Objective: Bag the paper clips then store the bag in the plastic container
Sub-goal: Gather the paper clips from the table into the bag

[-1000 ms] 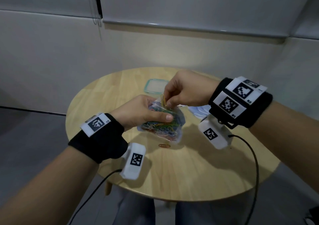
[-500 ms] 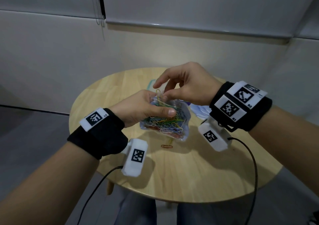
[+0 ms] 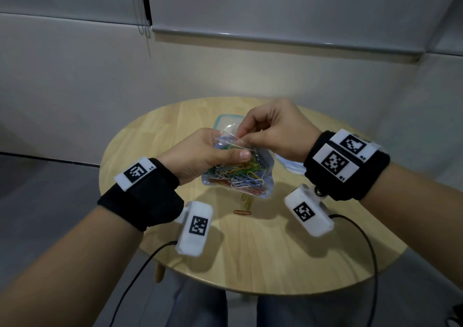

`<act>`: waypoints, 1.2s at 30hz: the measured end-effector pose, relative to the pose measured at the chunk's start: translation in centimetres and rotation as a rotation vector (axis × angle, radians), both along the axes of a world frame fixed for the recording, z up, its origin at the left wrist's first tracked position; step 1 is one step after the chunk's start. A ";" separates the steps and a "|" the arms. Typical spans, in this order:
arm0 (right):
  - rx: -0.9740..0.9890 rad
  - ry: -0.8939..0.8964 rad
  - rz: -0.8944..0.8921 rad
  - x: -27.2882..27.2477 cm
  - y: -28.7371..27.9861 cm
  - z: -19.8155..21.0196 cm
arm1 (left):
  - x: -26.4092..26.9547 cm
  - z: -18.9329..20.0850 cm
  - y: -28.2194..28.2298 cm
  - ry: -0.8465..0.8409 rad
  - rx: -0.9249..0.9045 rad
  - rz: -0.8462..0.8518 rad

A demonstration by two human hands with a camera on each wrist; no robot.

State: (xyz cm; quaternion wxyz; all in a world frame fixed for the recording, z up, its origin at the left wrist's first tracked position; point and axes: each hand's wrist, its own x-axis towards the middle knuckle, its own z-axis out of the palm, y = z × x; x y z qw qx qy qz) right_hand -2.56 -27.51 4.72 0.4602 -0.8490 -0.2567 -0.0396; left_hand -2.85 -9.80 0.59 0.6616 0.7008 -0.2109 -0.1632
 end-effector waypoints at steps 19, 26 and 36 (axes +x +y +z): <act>0.303 -0.075 -0.101 0.1 -0.6 0.0 | 1.0 -0.1 1.6 0.040 -0.046 0.101; -0.695 0.041 -0.027 2.2 -1.3 -4.3 | 1.7 -1.0 3.3 0.031 -0.025 0.251; -1.008 0.072 0.118 -0.1 1.6 -7.0 | 1.6 -1.3 5.1 0.028 -0.001 0.329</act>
